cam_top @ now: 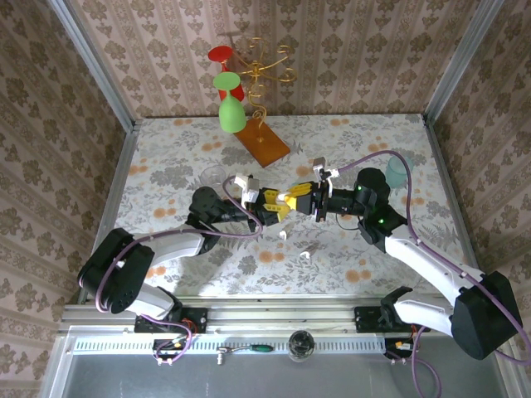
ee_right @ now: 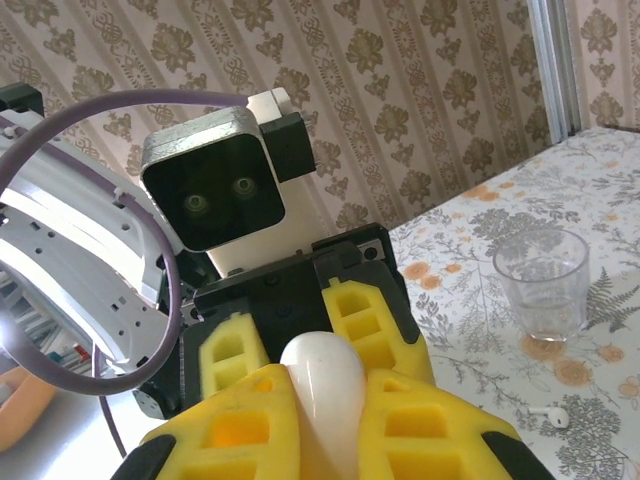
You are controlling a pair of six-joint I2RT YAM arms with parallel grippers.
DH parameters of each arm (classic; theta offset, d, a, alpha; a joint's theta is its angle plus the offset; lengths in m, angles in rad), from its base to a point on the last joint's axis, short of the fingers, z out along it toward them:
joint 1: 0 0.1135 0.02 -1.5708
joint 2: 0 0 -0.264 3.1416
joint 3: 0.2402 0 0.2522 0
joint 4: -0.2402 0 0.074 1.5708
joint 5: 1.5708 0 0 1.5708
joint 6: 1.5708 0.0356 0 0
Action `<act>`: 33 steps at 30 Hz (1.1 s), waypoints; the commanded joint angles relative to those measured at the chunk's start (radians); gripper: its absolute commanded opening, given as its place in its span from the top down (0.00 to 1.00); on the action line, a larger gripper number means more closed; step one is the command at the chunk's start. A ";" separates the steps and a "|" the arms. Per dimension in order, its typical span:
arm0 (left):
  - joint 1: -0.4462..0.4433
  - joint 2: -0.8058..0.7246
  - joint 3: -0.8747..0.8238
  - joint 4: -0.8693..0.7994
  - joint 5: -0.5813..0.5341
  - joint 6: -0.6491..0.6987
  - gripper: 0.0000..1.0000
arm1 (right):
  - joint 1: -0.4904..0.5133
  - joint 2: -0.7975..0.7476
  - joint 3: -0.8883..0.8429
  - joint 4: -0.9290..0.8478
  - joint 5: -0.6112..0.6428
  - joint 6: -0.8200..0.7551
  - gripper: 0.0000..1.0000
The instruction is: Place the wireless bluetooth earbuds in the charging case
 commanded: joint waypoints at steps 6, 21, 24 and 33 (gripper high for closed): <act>-0.003 0.016 0.011 0.044 0.008 -0.011 0.92 | -0.002 -0.008 -0.009 0.034 -0.004 0.004 0.89; -0.003 0.037 0.020 0.043 0.011 -0.031 0.68 | -0.002 -0.021 -0.003 0.023 -0.012 -0.004 0.90; -0.003 0.028 0.022 0.042 0.011 -0.031 0.72 | -0.001 -0.020 -0.004 0.013 -0.015 -0.010 0.90; -0.002 0.017 0.028 0.033 0.010 -0.031 0.65 | -0.001 -0.016 -0.001 0.001 -0.019 -0.020 0.90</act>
